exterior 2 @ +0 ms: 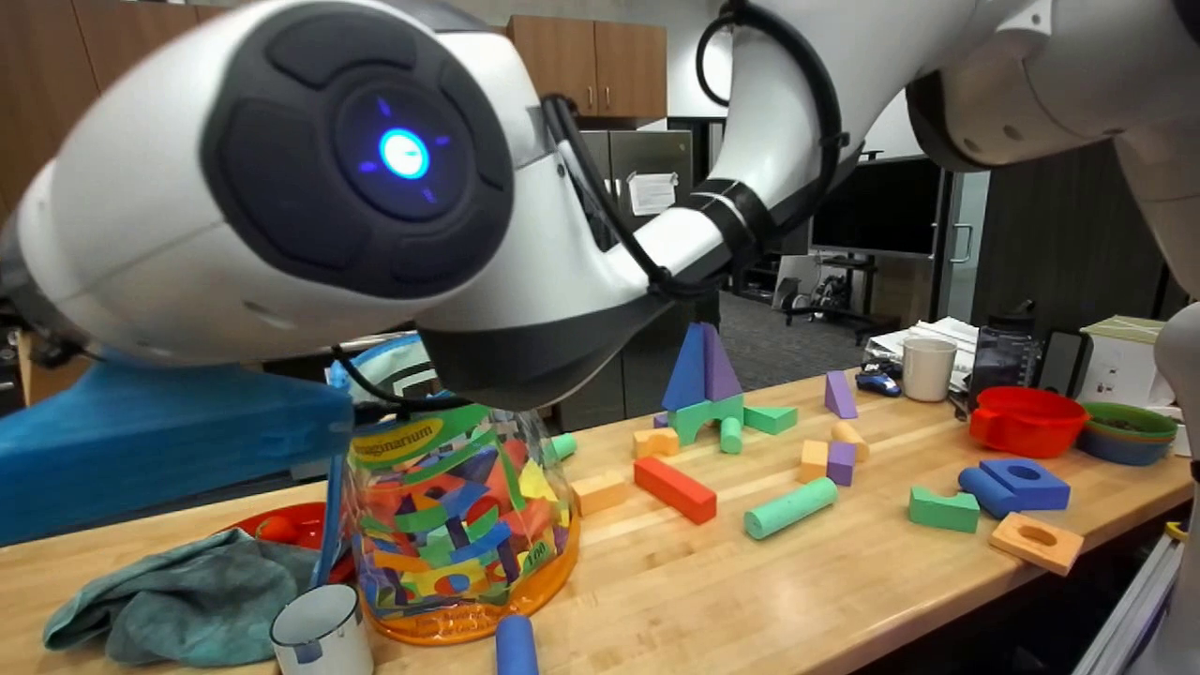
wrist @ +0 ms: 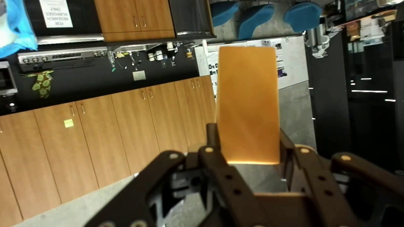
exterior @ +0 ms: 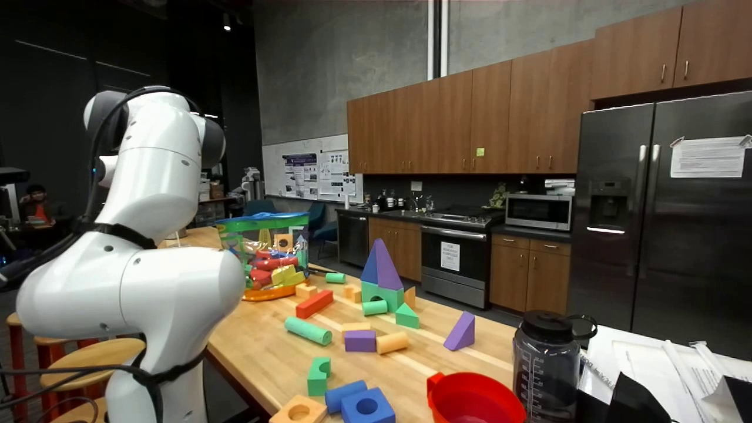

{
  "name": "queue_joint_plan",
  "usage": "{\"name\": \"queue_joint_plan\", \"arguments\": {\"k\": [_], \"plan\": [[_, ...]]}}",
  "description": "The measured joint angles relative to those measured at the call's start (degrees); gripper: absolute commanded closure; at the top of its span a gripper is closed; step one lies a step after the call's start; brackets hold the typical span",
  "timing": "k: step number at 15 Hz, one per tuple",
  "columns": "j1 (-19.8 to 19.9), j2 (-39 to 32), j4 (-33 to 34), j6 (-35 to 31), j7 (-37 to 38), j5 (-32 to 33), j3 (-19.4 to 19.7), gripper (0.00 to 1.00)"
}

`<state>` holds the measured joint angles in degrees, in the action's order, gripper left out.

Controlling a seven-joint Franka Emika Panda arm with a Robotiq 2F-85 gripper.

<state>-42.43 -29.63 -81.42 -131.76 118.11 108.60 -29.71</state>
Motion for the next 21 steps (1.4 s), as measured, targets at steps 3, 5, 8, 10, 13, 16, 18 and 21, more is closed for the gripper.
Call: {"name": "queue_joint_plan", "arguments": {"k": [3,5,8,10,13,16,18,21], "plan": [[-2.68,-4.63,6.82,2.19,-3.66,-4.40,3.64,0.84],[-4.14,-8.61,12.50,2.44,-5.61,-6.39,6.10,0.84],[-5.90,-14.41,21.20,2.46,-8.41,-9.51,9.50,0.84],[-6.81,-17.33,25.78,2.81,-11.54,-13.45,11.30,0.84],[-7.61,-19.55,29.14,6.34,-15.17,-17.73,11.91,0.84],[-7.61,-19.79,29.74,9.04,-14.72,-17.76,12.01,0.84],[-7.42,-19.70,30.11,10.30,-13.22,-17.68,12.18,0.84],[-7.48,-19.63,30.51,12.93,-9.29,-17.50,12.59,0.84]]}}
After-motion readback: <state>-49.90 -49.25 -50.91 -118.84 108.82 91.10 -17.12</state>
